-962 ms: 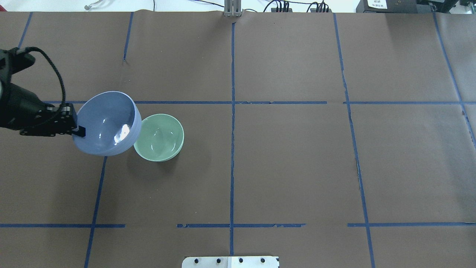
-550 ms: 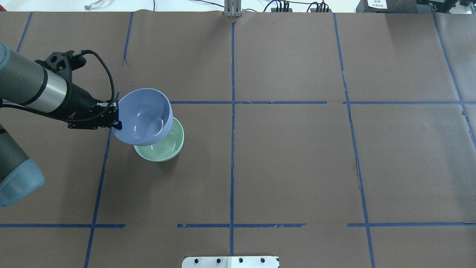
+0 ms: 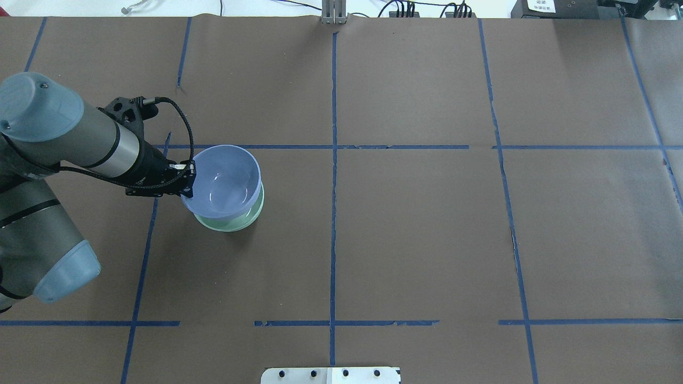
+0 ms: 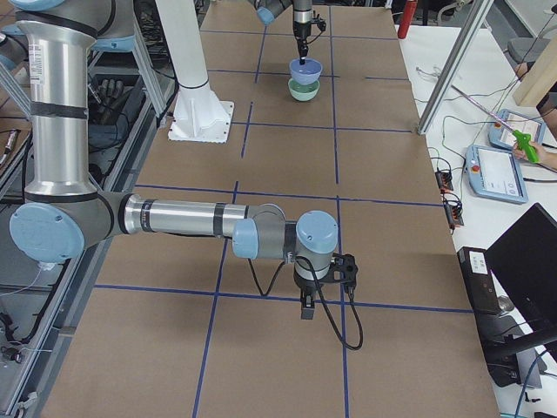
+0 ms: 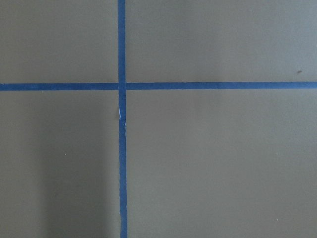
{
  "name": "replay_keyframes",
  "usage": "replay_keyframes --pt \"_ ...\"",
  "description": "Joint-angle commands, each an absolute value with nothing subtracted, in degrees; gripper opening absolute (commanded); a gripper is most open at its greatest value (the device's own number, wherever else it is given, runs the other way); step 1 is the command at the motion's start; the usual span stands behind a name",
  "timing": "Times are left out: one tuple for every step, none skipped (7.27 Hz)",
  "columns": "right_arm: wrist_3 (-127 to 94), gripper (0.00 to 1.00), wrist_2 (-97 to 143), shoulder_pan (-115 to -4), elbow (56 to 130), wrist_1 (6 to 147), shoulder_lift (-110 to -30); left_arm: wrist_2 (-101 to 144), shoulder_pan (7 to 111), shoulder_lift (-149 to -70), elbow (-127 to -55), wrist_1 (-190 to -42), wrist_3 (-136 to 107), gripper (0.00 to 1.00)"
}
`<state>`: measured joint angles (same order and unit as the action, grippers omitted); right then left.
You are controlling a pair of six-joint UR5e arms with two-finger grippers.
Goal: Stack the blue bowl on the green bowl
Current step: 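Lower the blue bowl into the green bowl with the left gripper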
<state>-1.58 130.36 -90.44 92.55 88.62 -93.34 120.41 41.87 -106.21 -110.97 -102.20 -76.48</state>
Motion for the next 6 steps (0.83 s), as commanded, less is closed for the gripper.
replay_keyframes --pt "-1.58 1.0 130.34 -90.44 92.55 88.68 -93.34 120.23 41.48 -106.35 -109.87 -102.22 -76.2 0.0" --pt "-1.58 1.0 130.43 -90.44 92.55 88.59 -93.34 120.23 41.48 -106.52 -109.08 -102.22 -76.11 0.0" --pt "-1.58 1.0 130.34 -90.44 92.55 88.59 -93.34 120.23 41.48 -106.52 -108.72 -102.22 -75.94 0.0" --pt "-1.58 1.0 130.43 -90.44 92.55 88.68 -93.34 120.32 41.48 -106.44 -108.72 -102.3 -75.85 0.0" --pt "-1.58 1.0 130.43 -90.44 92.55 88.59 -93.34 120.24 41.48 -106.35 -108.63 -102.3 -75.76 0.0" --pt "-1.58 1.0 130.43 -90.44 92.55 88.68 -93.34 120.32 41.48 -106.43 -108.28 -102.39 -75.59 0.57"
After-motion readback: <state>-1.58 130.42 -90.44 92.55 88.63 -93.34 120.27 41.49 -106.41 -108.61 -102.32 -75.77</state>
